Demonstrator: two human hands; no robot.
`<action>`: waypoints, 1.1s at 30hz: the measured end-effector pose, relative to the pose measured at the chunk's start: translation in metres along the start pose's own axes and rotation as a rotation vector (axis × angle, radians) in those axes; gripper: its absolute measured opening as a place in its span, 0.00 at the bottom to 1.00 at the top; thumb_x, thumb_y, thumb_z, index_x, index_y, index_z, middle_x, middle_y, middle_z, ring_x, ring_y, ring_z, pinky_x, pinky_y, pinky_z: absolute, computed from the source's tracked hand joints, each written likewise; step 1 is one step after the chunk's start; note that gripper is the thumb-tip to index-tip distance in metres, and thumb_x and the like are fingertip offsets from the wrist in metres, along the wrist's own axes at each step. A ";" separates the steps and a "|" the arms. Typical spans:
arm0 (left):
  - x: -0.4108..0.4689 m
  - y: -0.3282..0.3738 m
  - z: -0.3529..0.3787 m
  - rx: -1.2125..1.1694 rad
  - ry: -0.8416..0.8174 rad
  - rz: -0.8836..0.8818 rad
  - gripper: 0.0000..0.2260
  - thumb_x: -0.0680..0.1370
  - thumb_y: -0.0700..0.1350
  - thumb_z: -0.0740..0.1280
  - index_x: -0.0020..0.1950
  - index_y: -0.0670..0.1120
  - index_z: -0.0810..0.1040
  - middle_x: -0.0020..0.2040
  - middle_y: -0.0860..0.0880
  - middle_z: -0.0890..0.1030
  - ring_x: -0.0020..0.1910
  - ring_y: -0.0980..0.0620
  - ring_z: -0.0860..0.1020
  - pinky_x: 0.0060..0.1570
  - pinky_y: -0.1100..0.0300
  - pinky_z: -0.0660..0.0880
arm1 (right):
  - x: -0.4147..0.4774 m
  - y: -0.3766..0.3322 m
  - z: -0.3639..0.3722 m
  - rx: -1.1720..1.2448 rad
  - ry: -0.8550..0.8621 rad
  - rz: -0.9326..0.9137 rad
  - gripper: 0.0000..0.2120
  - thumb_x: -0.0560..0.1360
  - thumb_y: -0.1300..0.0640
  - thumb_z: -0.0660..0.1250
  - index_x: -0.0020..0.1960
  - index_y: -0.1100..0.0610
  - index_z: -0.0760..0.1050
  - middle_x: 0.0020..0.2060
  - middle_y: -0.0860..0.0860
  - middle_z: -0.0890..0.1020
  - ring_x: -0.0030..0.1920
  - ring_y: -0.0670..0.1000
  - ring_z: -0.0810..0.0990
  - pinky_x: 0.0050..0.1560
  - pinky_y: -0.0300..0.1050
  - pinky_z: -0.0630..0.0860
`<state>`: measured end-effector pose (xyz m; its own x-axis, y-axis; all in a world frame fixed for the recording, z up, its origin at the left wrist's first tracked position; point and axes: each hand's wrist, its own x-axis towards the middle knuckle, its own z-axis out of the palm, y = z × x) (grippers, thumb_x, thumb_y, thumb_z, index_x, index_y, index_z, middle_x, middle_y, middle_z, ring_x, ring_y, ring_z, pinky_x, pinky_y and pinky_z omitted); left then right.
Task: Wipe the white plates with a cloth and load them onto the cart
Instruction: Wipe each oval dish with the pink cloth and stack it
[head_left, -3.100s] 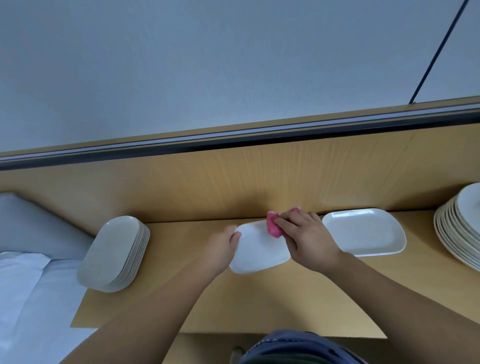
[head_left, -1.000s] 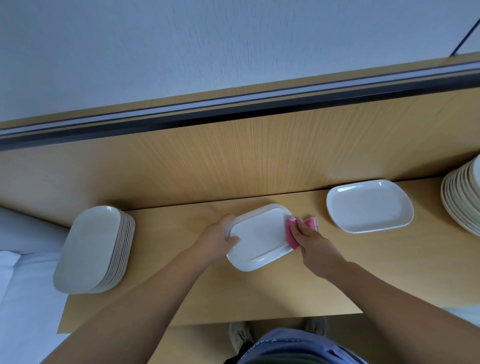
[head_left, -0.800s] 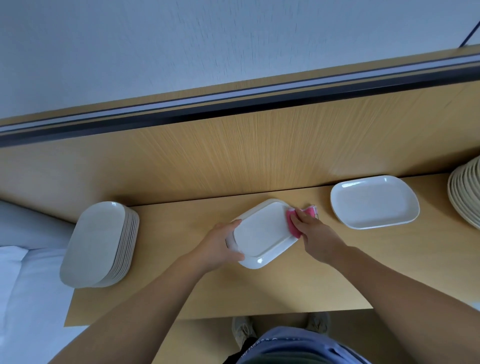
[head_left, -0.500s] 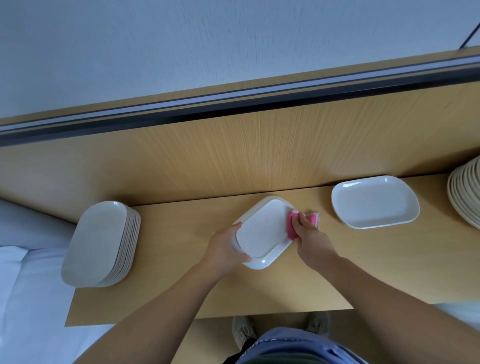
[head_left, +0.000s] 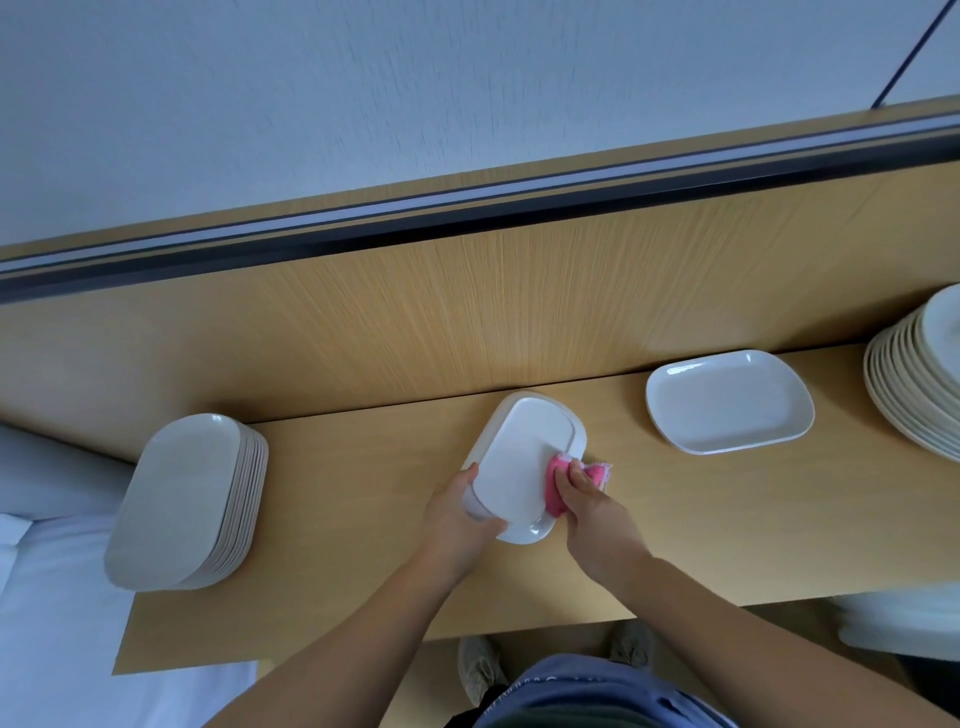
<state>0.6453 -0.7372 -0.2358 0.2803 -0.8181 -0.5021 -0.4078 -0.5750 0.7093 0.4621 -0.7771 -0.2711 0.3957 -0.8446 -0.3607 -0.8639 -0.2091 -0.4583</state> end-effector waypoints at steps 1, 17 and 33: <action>0.000 -0.001 0.001 -0.006 0.001 -0.002 0.34 0.68 0.41 0.77 0.72 0.49 0.68 0.63 0.51 0.73 0.60 0.51 0.71 0.60 0.54 0.74 | -0.001 0.001 -0.001 -0.009 0.007 -0.007 0.31 0.80 0.64 0.57 0.79 0.53 0.49 0.77 0.49 0.56 0.70 0.57 0.68 0.59 0.44 0.75; 0.002 0.009 0.006 -0.053 -0.003 0.042 0.32 0.68 0.39 0.77 0.70 0.47 0.71 0.64 0.52 0.75 0.58 0.55 0.73 0.50 0.71 0.70 | -0.006 0.001 -0.008 -0.358 0.113 -0.530 0.38 0.56 0.66 0.79 0.66 0.58 0.76 0.63 0.55 0.79 0.64 0.58 0.77 0.64 0.55 0.71; -0.002 0.013 -0.002 -0.072 -0.058 0.034 0.30 0.69 0.35 0.75 0.70 0.49 0.71 0.54 0.59 0.71 0.57 0.57 0.71 0.43 0.76 0.68 | 0.039 0.044 -0.030 -0.466 -0.002 -0.494 0.35 0.71 0.70 0.63 0.76 0.56 0.60 0.74 0.55 0.64 0.74 0.56 0.49 0.72 0.55 0.46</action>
<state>0.6407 -0.7432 -0.2244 0.2156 -0.8365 -0.5038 -0.3516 -0.5478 0.7591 0.4303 -0.8338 -0.2804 0.7787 -0.5944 -0.2006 -0.6254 -0.7611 -0.1722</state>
